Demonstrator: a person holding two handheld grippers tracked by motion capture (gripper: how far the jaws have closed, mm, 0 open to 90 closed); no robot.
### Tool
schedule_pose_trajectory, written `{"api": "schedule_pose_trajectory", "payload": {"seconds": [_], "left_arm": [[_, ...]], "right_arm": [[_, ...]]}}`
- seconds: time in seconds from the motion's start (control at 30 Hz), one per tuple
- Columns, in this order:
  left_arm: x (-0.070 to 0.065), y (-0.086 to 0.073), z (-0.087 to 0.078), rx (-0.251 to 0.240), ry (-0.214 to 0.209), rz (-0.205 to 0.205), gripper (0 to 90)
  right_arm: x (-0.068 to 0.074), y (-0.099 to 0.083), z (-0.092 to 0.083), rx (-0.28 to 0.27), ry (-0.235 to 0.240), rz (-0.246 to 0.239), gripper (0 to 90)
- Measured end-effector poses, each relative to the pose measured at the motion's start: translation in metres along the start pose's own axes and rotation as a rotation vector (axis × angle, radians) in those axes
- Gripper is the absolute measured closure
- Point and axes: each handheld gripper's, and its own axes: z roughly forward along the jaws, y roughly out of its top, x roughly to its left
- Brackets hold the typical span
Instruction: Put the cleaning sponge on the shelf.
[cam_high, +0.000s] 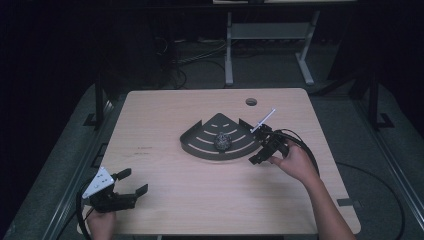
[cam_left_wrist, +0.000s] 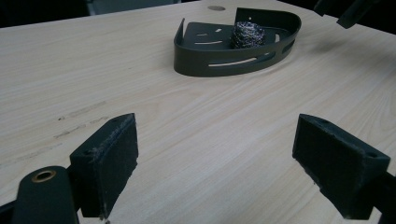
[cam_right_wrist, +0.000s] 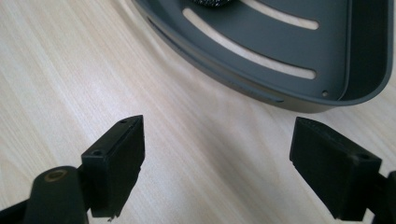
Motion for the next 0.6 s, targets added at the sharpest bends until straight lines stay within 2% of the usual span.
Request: {"api": "schedule_pose_trajectory", "payload": {"seconds": [0.6], "left_arm": [[0.0, 0.0, 0.0, 0.003, 0.002, 0.001, 13.7]], "right_arm": [[0.005, -0.027, 0.004, -0.013, 0.011, 0.013, 17.6]]}}
